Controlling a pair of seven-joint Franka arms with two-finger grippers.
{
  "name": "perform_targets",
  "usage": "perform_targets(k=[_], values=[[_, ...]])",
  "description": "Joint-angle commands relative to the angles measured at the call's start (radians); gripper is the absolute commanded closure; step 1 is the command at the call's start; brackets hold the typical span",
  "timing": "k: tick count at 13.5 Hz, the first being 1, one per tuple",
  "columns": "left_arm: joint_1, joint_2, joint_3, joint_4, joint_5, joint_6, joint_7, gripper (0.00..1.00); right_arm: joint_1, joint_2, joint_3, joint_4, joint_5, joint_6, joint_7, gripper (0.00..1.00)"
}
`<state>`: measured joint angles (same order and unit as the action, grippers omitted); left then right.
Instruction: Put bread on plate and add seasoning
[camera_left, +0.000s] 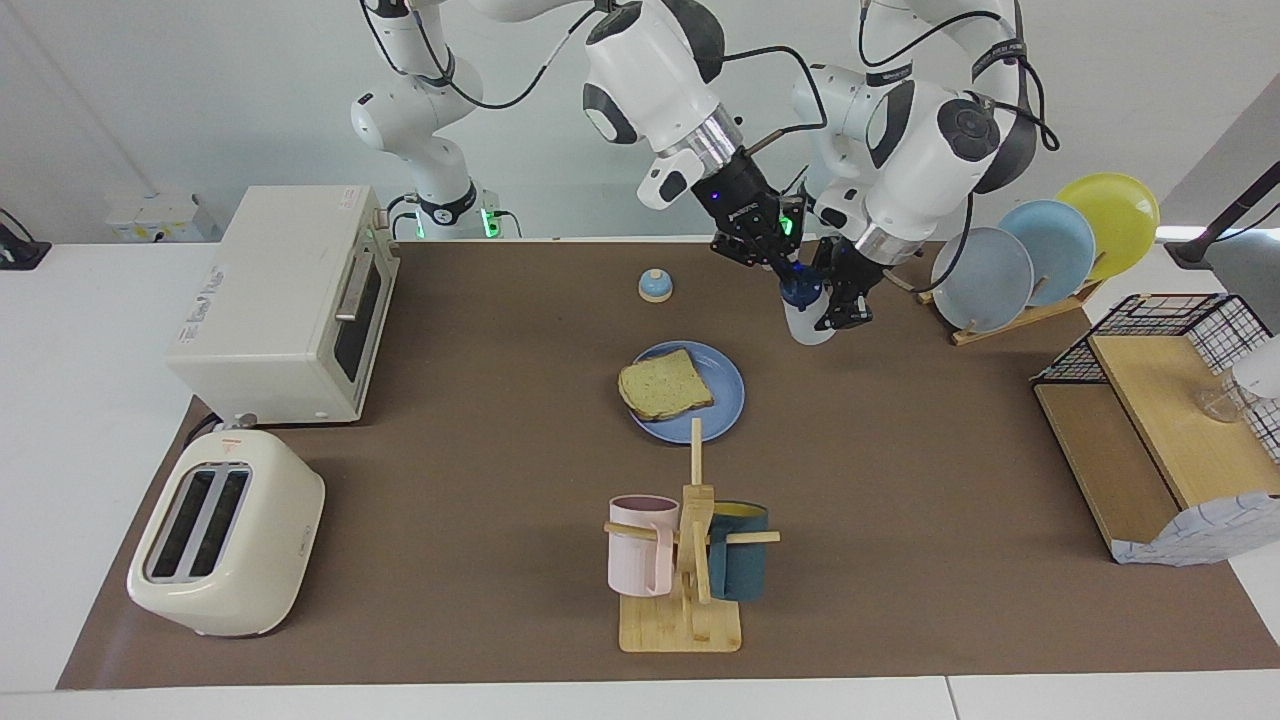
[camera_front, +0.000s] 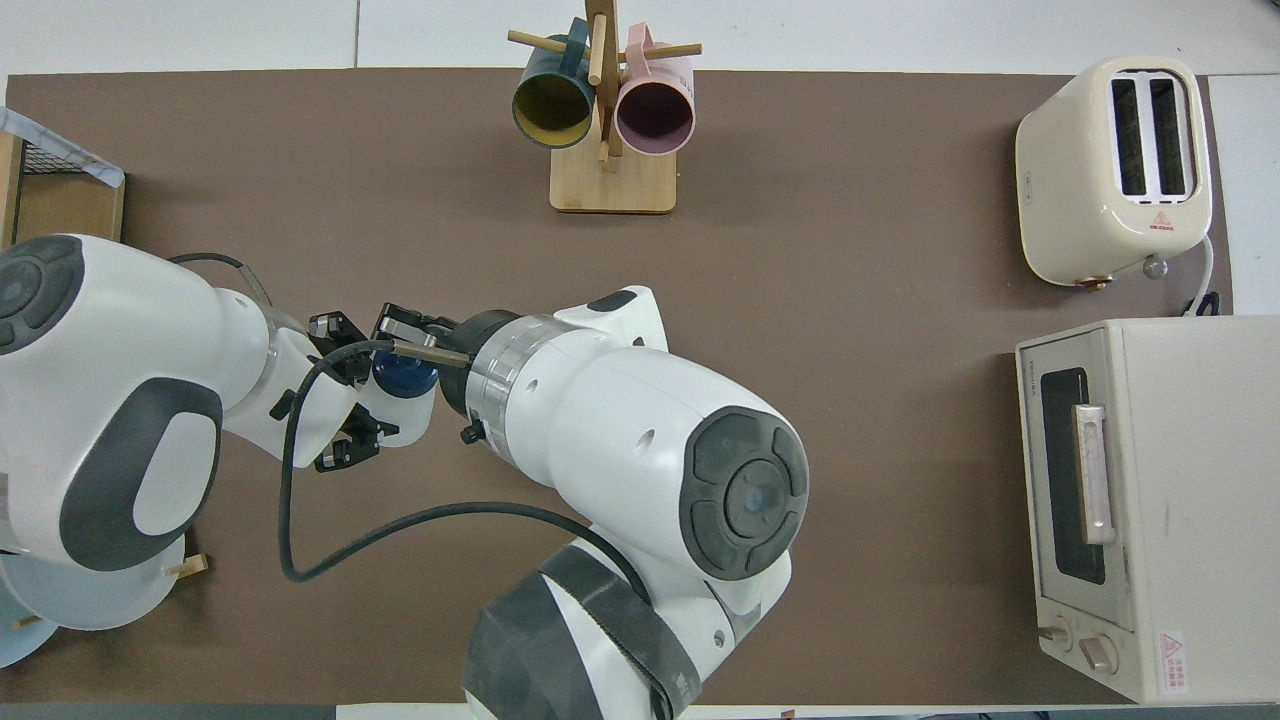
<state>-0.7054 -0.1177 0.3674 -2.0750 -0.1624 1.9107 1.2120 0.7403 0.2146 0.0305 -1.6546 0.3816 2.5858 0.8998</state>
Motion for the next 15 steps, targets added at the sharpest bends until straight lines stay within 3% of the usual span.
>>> perform_targets(k=[1,7,13,15], values=[[-0.016,-0.040,0.005,-0.059,0.038,0.013,-0.002,1.00,-0.007,0.005,-0.001,0.000,0.020,0.089,0.034,1.00],[-0.016,-0.040,0.005,-0.062,0.040,0.014,-0.002,1.00,-0.007,0.008,0.000,-0.007,0.089,0.139,0.013,1.00],[-0.016,-0.043,0.005,-0.068,0.040,0.015,-0.002,1.00,-0.018,-0.003,-0.004,-0.007,0.065,-0.016,-0.166,1.00],[-0.016,-0.043,0.005,-0.068,0.040,0.016,-0.002,1.00,-0.018,-0.006,-0.004,-0.004,-0.019,-0.068,-0.179,0.71]])
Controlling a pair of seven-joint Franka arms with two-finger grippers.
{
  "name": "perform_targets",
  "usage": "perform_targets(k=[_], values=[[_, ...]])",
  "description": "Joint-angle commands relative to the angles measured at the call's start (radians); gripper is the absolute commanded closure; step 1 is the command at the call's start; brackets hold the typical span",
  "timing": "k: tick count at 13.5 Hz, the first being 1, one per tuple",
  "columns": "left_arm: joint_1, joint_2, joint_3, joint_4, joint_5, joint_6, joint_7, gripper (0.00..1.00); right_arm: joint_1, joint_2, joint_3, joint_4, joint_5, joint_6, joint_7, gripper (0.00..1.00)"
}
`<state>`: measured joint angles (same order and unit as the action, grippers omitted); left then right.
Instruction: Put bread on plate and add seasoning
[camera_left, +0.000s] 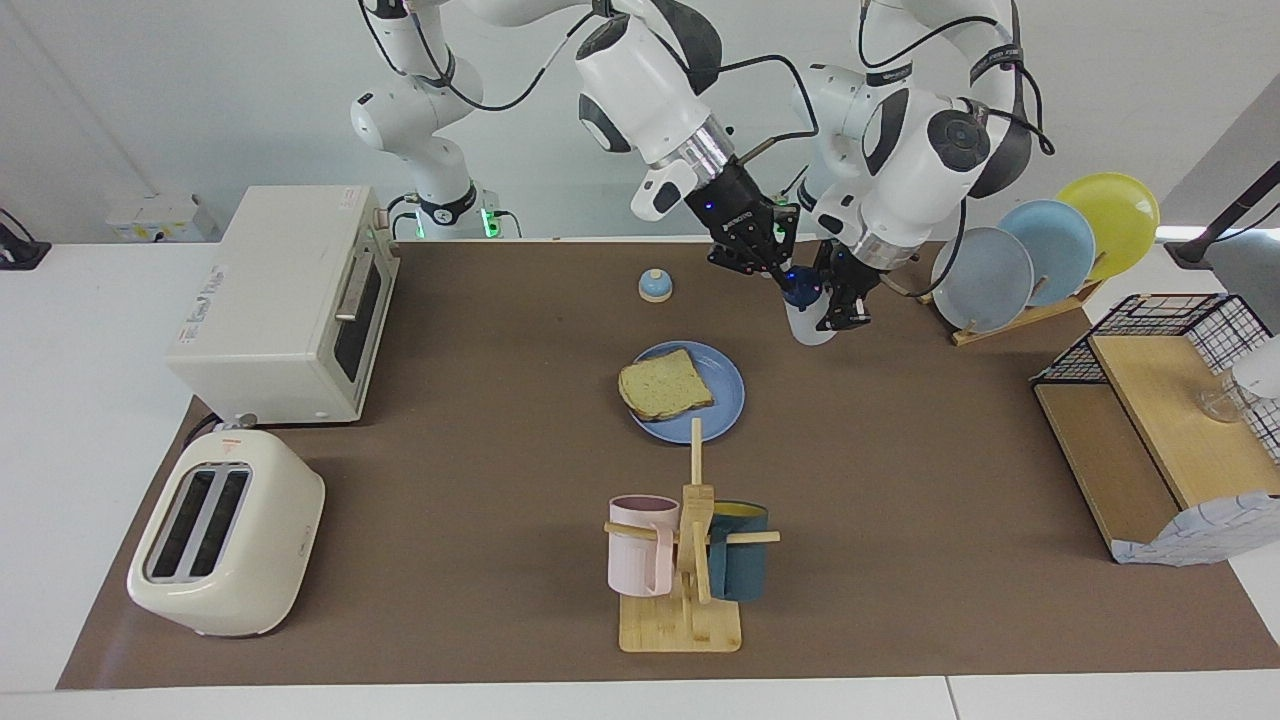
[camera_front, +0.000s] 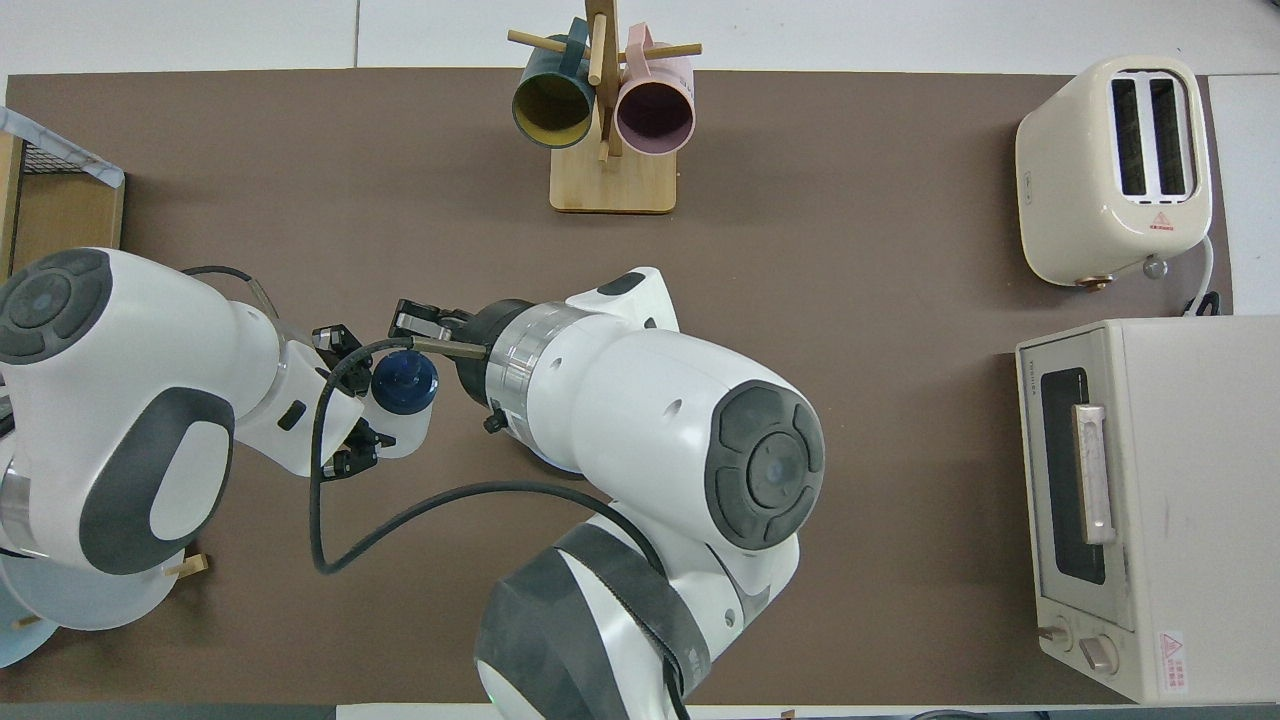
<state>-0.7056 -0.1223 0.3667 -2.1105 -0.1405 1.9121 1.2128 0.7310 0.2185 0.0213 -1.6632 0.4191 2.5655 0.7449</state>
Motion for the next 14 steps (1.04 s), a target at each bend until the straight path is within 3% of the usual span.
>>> perform_targets(k=[1,5,8,14], values=[[-0.015,-0.039,0.006,-0.032,0.018,0.015,-0.002,1.00,-0.005,-0.010,0.005,0.013,-0.092,-0.080,-0.021,0.71],[-0.017,-0.037,0.002,-0.032,0.067,0.015,-0.006,1.00,0.021,-0.013,0.003,0.026,-0.108,-0.100,-0.007,0.74],[-0.017,-0.039,-0.003,-0.032,0.068,0.015,-0.012,1.00,0.021,-0.001,0.003,0.092,-0.112,-0.155,-0.006,0.78],[-0.017,-0.039,-0.003,-0.032,0.067,0.016,-0.015,1.00,0.022,-0.007,0.008,0.063,-0.206,-0.163,-0.006,0.77]])
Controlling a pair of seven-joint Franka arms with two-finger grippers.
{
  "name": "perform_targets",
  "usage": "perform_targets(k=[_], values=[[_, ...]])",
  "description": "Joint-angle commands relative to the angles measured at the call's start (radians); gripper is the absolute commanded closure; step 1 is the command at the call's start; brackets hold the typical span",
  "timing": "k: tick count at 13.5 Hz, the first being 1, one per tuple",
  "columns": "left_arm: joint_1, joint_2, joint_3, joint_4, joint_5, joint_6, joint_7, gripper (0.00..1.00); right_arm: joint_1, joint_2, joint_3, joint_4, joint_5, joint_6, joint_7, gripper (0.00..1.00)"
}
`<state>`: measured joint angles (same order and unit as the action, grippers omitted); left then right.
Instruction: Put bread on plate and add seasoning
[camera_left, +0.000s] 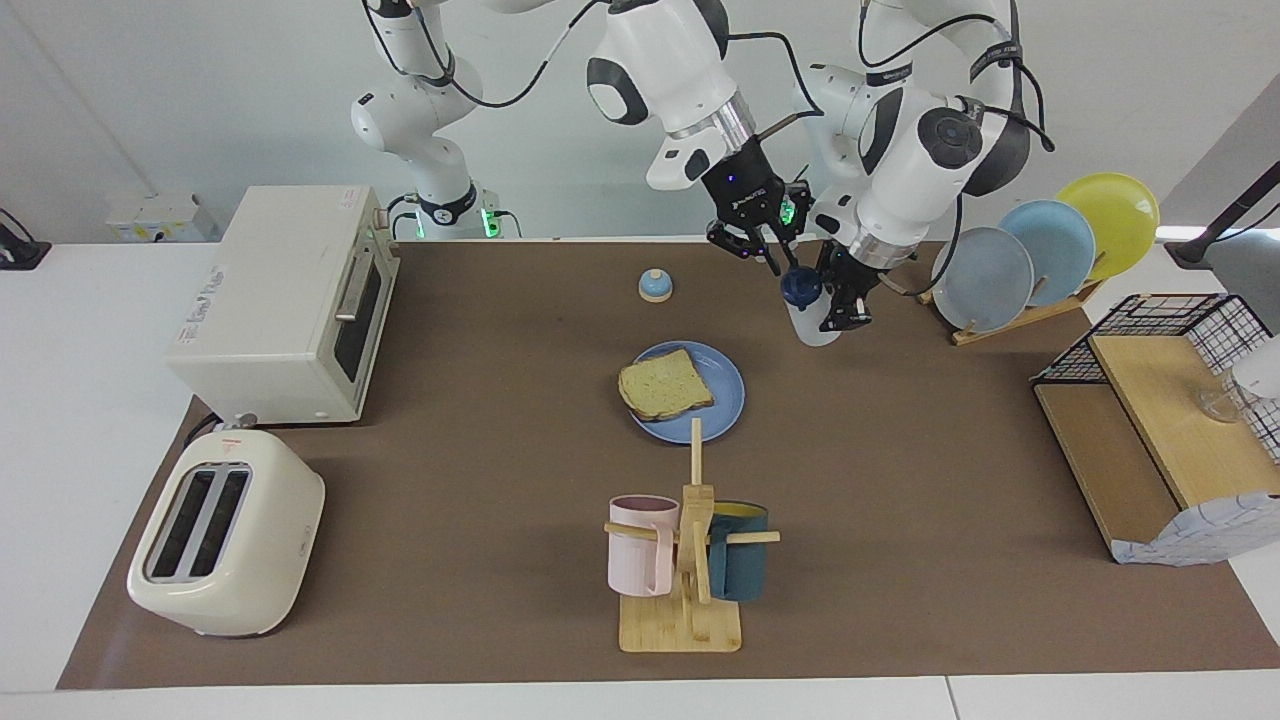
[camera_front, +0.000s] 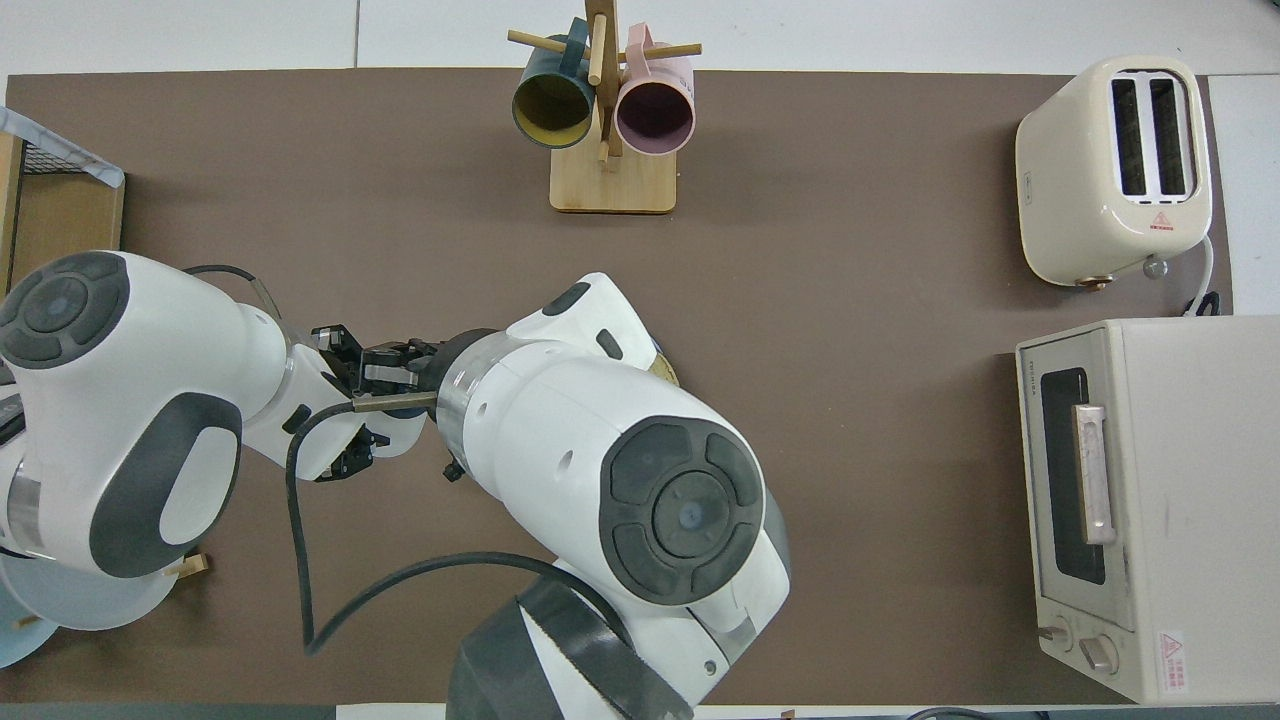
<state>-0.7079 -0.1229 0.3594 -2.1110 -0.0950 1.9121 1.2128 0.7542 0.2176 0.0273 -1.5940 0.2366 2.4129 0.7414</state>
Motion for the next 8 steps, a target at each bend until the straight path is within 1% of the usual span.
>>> perform_targets(k=[1,4,8], values=[[-0.015,-0.038,0.004,-0.032,0.021,0.016,-0.015,1.00,-0.001,-0.004,0.003,-0.004,-0.023,-0.009,-0.001,0.77],[-0.015,-0.038,0.004,-0.032,0.023,0.016,-0.015,1.00,0.001,-0.004,0.006,-0.003,-0.023,0.000,0.013,0.72],[-0.015,-0.038,0.003,-0.032,0.023,0.016,-0.016,1.00,0.024,-0.001,0.006,-0.003,-0.025,0.008,0.038,0.73]])
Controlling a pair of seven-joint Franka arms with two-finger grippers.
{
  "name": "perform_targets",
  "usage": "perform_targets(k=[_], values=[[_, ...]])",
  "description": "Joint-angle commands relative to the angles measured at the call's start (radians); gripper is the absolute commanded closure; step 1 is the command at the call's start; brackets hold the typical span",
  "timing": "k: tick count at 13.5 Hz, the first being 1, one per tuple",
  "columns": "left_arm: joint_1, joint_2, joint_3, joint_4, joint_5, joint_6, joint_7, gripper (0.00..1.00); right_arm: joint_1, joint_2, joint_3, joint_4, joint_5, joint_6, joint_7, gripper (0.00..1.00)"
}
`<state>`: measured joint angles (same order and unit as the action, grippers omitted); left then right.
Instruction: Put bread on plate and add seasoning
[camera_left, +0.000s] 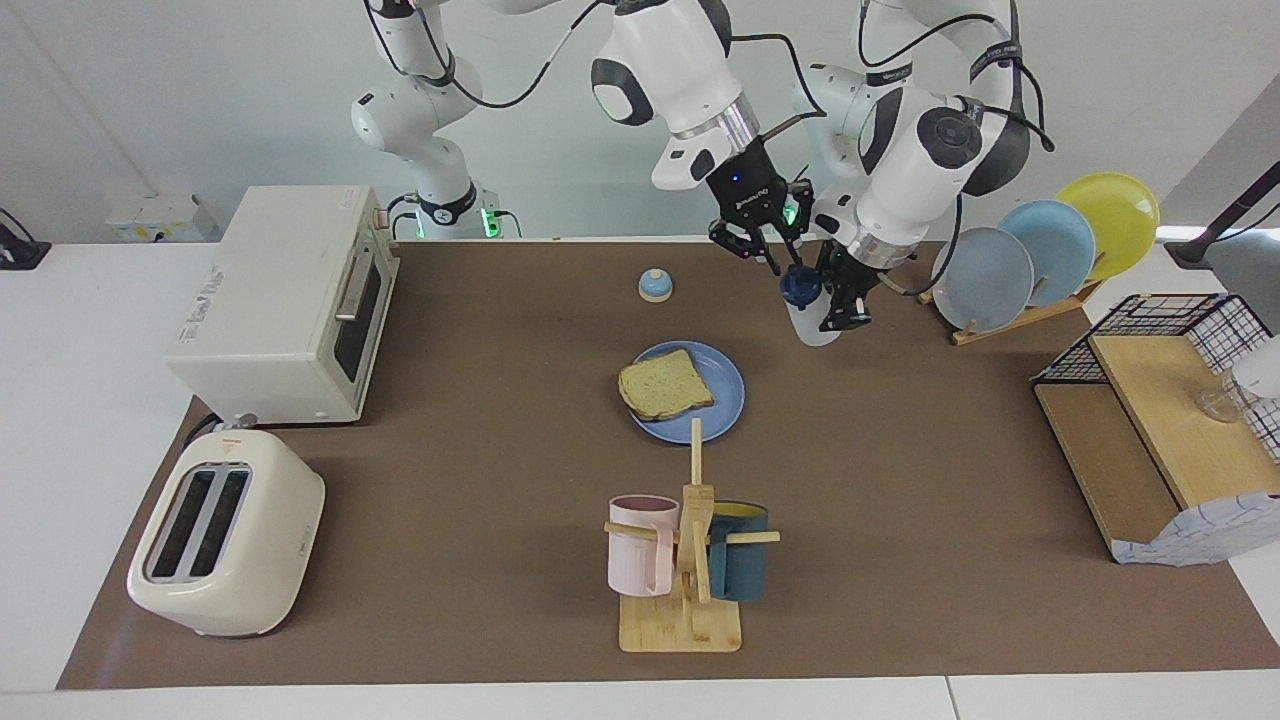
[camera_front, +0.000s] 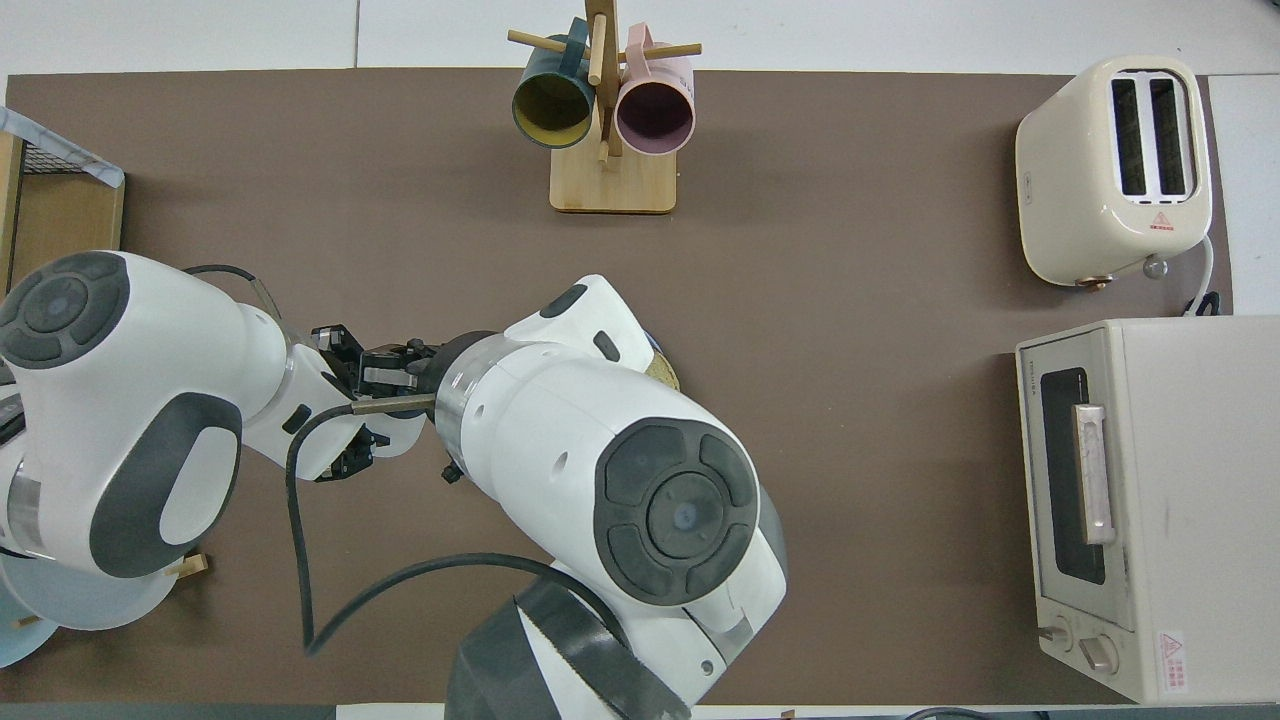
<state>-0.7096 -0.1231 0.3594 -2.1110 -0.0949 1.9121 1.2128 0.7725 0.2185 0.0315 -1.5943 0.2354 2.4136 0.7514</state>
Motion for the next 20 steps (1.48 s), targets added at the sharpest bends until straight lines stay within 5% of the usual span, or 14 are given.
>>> perform_targets(k=[1,20], values=[[-0.013,-0.038,0.001,-0.032,0.023,0.016,-0.016,1.00,0.014,0.004,0.002,-0.001,-0.024,0.015,0.032,0.75],[-0.013,-0.038,0.001,-0.032,0.023,0.018,-0.021,1.00,0.004,0.021,0.002,0.004,-0.061,0.016,0.037,0.75]])
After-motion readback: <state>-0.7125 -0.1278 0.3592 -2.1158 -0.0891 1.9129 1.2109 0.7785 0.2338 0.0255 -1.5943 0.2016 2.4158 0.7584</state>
